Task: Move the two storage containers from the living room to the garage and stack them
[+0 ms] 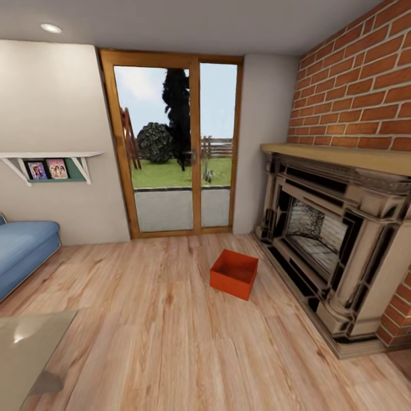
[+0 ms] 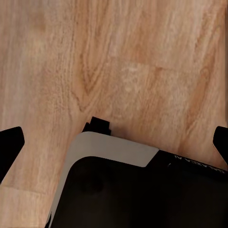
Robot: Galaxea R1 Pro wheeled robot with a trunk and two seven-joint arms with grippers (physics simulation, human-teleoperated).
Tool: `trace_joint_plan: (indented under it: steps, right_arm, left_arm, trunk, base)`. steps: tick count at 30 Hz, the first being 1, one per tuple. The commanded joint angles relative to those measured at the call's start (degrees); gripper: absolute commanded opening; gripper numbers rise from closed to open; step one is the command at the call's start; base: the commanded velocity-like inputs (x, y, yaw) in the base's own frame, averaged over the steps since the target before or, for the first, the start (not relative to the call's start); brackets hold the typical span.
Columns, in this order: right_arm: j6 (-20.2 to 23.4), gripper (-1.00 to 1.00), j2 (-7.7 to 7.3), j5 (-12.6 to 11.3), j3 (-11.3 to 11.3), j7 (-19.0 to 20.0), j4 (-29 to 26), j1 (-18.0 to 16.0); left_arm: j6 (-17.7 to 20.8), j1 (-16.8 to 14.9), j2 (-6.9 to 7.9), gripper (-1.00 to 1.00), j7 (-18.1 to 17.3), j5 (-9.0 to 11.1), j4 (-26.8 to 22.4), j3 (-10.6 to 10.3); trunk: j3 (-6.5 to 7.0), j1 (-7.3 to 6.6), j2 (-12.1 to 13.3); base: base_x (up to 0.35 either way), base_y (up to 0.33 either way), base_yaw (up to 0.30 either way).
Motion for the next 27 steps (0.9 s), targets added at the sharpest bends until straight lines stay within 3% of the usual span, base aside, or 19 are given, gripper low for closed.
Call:
trace_joint_plan:
  steps: [1, 27]
  right_arm:
    - [-0.2, 1.00, 0.04, -0.4, 0.5, 0.0, 0.1, -0.1]
    - [-0.2, 1.00, 0.00, -0.4, 0.5, 0.0, 0.1, -0.1]
  left_arm:
    - [0.0, 0.0, 0.00, 1.00, 0.1, 0.3, 0.0, -0.3]
    - [-0.1, 0.0, 0.00, 1.00, 0.1, 0.3, 0.0, -0.3]
  trunk:
    - [-0.07, 0.04, 0.0]
    - [-0.07, 0.04, 0.0]
  base:
    - [0.322, 0.000, 0.000]
    - [0.322, 0.000, 0.000]
